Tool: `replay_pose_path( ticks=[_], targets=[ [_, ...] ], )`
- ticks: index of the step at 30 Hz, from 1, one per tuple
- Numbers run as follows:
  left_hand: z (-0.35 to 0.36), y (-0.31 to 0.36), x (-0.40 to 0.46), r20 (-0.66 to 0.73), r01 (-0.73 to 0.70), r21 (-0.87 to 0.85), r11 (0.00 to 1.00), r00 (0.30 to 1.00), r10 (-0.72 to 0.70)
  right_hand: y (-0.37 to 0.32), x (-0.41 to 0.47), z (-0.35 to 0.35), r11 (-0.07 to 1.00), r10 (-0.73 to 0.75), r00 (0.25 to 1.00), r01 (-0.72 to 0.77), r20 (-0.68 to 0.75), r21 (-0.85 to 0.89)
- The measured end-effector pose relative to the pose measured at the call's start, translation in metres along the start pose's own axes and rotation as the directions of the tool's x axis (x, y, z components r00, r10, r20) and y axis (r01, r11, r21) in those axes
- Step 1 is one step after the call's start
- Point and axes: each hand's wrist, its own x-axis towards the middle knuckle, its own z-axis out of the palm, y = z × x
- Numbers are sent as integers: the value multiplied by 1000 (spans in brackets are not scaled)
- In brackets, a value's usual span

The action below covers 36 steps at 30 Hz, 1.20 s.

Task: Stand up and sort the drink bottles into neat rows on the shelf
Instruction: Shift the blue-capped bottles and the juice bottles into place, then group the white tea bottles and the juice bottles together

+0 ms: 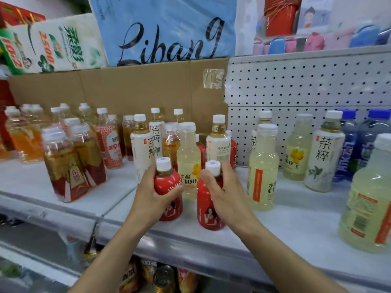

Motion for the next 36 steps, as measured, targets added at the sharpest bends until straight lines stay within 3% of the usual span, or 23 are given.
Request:
replay_pose_path(
  ticks=[7, 11, 13, 16, 18, 21, 25, 30, 36],
  targets=[
    [-8, -17, 22, 98, -18, -20, 1000, 995, 20, 3, 8, 21, 998, 0, 997, -5, -82, -57],
    [-11, -19, 27, 106, -94, 18, 995, 990, 92, 1, 1, 15, 969, -108, 976, 61, -189, -240],
    [-13, -13, 30, 94, -165, 1, 986, 982, 164, -3, 0, 2, 944, -214, 931, 119, -296, -307],
    [-13, 1, 36, 93, -263, 23, 964, 961, 260, -8, 7, -25, 898, -361, 789, 151, -497, -413],
    [-10, 5, 40, 100, -323, 77, 943, 944, 315, -8, 17, -42, 900, -353, 725, 89, -591, -427],
    [-5, 3, 43, 105, -357, 129, 925, 933, 345, -3, 28, -58, 932, -143, 790, -95, -596, -350],
    [-4, 4, 44, 100, -340, 141, 930, 939, 328, 11, 35, -66, 953, 52, 873, -188, -485, -236],
    [-6, 14, 41, 50, -382, 123, 916, 924, 379, 10, 32, -77, 958, 56, 886, -177, -461, -223],
    [2, 66, 36, 15, -615, 59, 786, 788, 615, 12, 14, -99, 947, 7, 858, -170, -513, -271]
  ],
)
